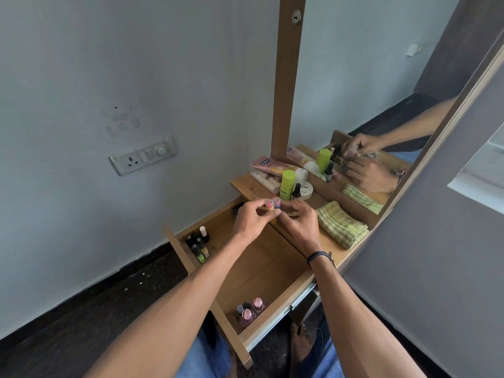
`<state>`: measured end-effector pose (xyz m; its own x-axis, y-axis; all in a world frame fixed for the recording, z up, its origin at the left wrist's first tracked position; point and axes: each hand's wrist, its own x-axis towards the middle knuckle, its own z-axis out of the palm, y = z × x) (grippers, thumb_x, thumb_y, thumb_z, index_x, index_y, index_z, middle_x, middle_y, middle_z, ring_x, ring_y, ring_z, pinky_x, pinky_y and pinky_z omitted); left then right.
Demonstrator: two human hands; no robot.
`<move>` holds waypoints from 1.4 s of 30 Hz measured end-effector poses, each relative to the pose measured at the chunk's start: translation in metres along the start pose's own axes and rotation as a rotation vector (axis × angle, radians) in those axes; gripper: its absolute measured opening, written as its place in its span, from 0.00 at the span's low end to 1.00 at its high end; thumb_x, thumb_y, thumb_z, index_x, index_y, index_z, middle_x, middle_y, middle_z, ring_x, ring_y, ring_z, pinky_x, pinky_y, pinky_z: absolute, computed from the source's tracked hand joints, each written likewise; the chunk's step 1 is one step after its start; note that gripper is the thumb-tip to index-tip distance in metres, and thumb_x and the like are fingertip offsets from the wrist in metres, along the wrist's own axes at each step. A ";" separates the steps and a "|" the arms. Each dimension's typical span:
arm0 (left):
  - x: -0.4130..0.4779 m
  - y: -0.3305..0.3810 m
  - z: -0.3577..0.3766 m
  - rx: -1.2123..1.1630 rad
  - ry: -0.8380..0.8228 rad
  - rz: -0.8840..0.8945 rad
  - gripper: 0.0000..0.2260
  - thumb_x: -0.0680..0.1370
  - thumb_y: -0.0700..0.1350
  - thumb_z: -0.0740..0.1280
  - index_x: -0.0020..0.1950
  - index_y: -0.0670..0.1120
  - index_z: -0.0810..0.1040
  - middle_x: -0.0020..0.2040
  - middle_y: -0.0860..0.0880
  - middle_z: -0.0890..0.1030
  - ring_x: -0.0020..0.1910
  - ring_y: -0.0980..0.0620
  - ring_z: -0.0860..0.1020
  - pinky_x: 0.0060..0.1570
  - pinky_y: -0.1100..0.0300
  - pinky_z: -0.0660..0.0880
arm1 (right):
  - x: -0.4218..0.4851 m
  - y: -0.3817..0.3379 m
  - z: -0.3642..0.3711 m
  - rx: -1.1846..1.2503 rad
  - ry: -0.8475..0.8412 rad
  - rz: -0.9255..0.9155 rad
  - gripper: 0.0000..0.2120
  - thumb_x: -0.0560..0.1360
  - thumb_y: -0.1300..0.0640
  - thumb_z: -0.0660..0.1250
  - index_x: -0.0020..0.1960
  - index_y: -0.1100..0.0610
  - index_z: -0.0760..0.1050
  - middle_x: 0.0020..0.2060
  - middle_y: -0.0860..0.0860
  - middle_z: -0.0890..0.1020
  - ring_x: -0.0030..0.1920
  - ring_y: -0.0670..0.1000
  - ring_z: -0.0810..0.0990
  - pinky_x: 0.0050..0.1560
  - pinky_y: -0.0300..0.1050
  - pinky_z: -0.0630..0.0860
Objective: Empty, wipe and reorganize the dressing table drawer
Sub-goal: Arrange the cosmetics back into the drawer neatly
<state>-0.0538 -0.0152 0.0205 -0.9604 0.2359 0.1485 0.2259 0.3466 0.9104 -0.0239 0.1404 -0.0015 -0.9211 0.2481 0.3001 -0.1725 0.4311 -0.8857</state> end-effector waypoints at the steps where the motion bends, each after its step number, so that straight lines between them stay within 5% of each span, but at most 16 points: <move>1: -0.003 -0.001 0.000 0.012 0.022 0.001 0.03 0.76 0.44 0.76 0.47 0.47 0.84 0.53 0.59 0.83 0.50 0.73 0.77 0.50 0.79 0.69 | -0.001 -0.001 0.000 0.003 -0.021 -0.011 0.11 0.74 0.58 0.73 0.55 0.51 0.86 0.48 0.44 0.85 0.48 0.42 0.84 0.46 0.42 0.80; 5: -0.010 -0.008 0.000 0.120 0.104 -0.045 0.07 0.75 0.50 0.75 0.45 0.48 0.81 0.43 0.57 0.84 0.41 0.62 0.79 0.42 0.66 0.74 | 0.000 -0.001 -0.001 0.022 -0.122 -0.011 0.14 0.73 0.62 0.72 0.54 0.49 0.87 0.55 0.46 0.85 0.60 0.42 0.81 0.53 0.39 0.79; 9: -0.021 -0.011 -0.005 0.198 0.116 -0.033 0.08 0.76 0.51 0.74 0.42 0.49 0.79 0.33 0.58 0.77 0.31 0.64 0.75 0.29 0.69 0.63 | 0.001 -0.003 -0.001 0.022 -0.171 0.000 0.13 0.71 0.56 0.70 0.54 0.48 0.87 0.59 0.45 0.85 0.65 0.39 0.78 0.59 0.38 0.77; 14: -0.035 -0.029 -0.026 0.247 0.109 -0.085 0.08 0.75 0.52 0.73 0.40 0.52 0.78 0.39 0.56 0.82 0.38 0.58 0.79 0.34 0.66 0.71 | 0.005 0.000 0.002 -0.151 0.104 -0.006 0.10 0.75 0.63 0.70 0.53 0.53 0.86 0.47 0.46 0.83 0.45 0.43 0.81 0.44 0.32 0.75; 18: -0.051 -0.055 -0.056 0.293 -0.030 -0.163 0.06 0.75 0.50 0.74 0.42 0.50 0.80 0.46 0.56 0.85 0.45 0.56 0.83 0.47 0.57 0.80 | 0.009 0.004 0.003 -0.297 0.177 0.089 0.09 0.76 0.60 0.70 0.54 0.58 0.85 0.50 0.52 0.82 0.49 0.53 0.80 0.49 0.42 0.74; 21: -0.059 -0.073 -0.076 0.357 -0.158 -0.237 0.08 0.73 0.53 0.75 0.38 0.55 0.77 0.44 0.56 0.86 0.42 0.56 0.83 0.50 0.51 0.81 | 0.009 0.005 0.006 -0.361 0.149 0.112 0.11 0.74 0.58 0.72 0.55 0.58 0.84 0.53 0.54 0.83 0.52 0.54 0.80 0.50 0.40 0.70; 26: -0.056 -0.078 -0.084 0.468 -0.305 -0.244 0.06 0.70 0.55 0.76 0.40 0.58 0.80 0.51 0.56 0.85 0.52 0.56 0.82 0.56 0.50 0.79 | 0.008 0.009 0.012 -0.395 0.149 0.124 0.10 0.72 0.57 0.73 0.52 0.57 0.80 0.56 0.54 0.77 0.53 0.57 0.77 0.55 0.53 0.77; 32: -0.054 -0.074 -0.074 0.631 -0.457 -0.243 0.07 0.73 0.48 0.76 0.43 0.54 0.78 0.51 0.52 0.82 0.49 0.53 0.79 0.45 0.58 0.72 | 0.007 0.010 0.010 -0.447 0.127 0.065 0.05 0.72 0.60 0.70 0.48 0.55 0.78 0.50 0.51 0.80 0.51 0.55 0.74 0.51 0.50 0.72; 42: -0.054 -0.078 -0.075 0.619 -0.547 -0.241 0.12 0.71 0.49 0.77 0.53 0.53 0.83 0.51 0.54 0.85 0.51 0.55 0.82 0.55 0.52 0.79 | 0.007 0.012 0.010 -0.393 0.137 0.077 0.05 0.71 0.62 0.71 0.44 0.55 0.77 0.45 0.49 0.80 0.48 0.54 0.75 0.50 0.50 0.72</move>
<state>-0.0317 -0.1236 -0.0299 -0.8158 0.4412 -0.3738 0.2267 0.8387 0.4952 -0.0358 0.1390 -0.0139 -0.8666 0.3939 0.3062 0.0654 0.6981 -0.7130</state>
